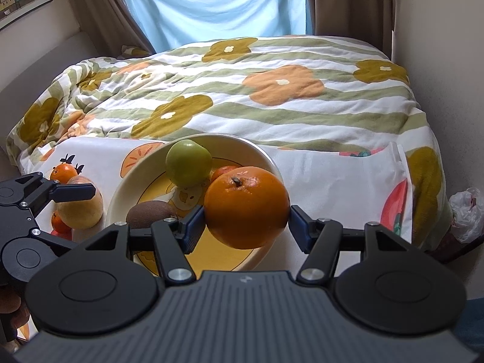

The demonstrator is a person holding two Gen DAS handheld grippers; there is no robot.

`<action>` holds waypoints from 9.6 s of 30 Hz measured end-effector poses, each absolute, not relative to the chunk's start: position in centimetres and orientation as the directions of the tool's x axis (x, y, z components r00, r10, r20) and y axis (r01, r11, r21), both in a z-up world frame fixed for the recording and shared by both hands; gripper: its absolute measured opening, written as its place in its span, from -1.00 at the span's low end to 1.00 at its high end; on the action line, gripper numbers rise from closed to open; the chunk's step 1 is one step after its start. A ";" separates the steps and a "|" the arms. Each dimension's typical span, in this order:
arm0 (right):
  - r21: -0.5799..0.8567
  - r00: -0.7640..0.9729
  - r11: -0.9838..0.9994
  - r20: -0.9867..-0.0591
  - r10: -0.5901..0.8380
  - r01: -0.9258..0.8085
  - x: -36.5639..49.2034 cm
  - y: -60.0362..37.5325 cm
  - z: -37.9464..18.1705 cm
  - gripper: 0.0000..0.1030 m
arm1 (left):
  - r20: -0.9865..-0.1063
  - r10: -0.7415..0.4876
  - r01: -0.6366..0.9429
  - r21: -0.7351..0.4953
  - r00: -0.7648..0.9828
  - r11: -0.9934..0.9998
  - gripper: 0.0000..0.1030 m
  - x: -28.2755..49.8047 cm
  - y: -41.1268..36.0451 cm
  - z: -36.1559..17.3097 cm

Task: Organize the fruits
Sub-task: 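Lower the kiwi and orange into the duck bowl and open both tools, then withdraw both open tools from the bowl toward the remaining fruits, then grasp a red tomato with the left tool while the right tool grasps another red tomato, then carry both red tomatoes into the duck bowl and open both tools, then withdraw both open tools from the bowl toward the remaining fruits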

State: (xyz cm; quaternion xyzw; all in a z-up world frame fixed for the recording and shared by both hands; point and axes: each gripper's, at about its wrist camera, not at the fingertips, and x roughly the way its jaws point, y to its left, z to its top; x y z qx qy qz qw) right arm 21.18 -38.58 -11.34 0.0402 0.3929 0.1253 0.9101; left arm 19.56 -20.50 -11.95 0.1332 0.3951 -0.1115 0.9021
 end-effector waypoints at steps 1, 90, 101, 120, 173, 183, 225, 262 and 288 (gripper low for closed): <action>0.172 0.658 0.965 -0.706 0.261 -0.198 21.3 -38.4 -11.3 0.46 | -0.743 -0.094 0.301 0.149 0.662 0.942 0.83 19.4 -20.3 -11.9; 0.196 0.642 0.980 -0.748 0.167 -0.026 7.6 -20.4 -10.7 1.00 | -0.759 -0.247 0.531 0.151 0.603 0.834 0.89 9.8 -0.6 -9.3; 0.228 0.631 0.965 -0.770 0.097 0.131 7.8 -17.9 -13.4 1.00 | -0.805 -0.339 0.703 0.131 0.487 0.699 0.57 13.1 -0.4 -13.4; 0.234 0.602 0.961 -0.792 0.102 0.145 8.9 -16.6 -15.0 0.91 | -0.821 -0.414 0.793 0.074 0.393 0.605 -0.33 14.4 -1.2 -15.5; 0.201 0.659 0.978 -0.728 0.188 -0.058 9.0 -25.6 -7.8 -0.12 | -0.746 -0.276 0.452 0.037 0.605 0.891 -0.34 10.5 -5.4 -6.3; 0.186 0.650 0.975 -0.728 0.220 -0.123 10.6 -32.3 -5.8 -0.12 | -0.730 -0.237 0.360 0.013 0.641 0.933 -0.34 10.6 -11.4 -4.0; 0.218 0.607 0.942 -0.723 0.330 -0.254 28.1 -40.1 -11.4 -0.12 | -0.757 -0.012 0.156 0.118 0.653 0.981 0.62 25.7 -20.0 -10.8; 0.279 0.639 0.939 -0.689 0.342 -0.202 29.0 -39.6 -11.4 0.96 | -0.721 0.039 0.045 0.097 0.692 0.994 0.80 21.3 -16.9 -7.6; 0.181 0.714 0.943 -0.618 0.330 -0.280 16.5 -34.7 -3.9 1.00 | -0.617 0.145 -0.090 0.120 0.773 0.989 0.96 7.9 -11.1 -0.8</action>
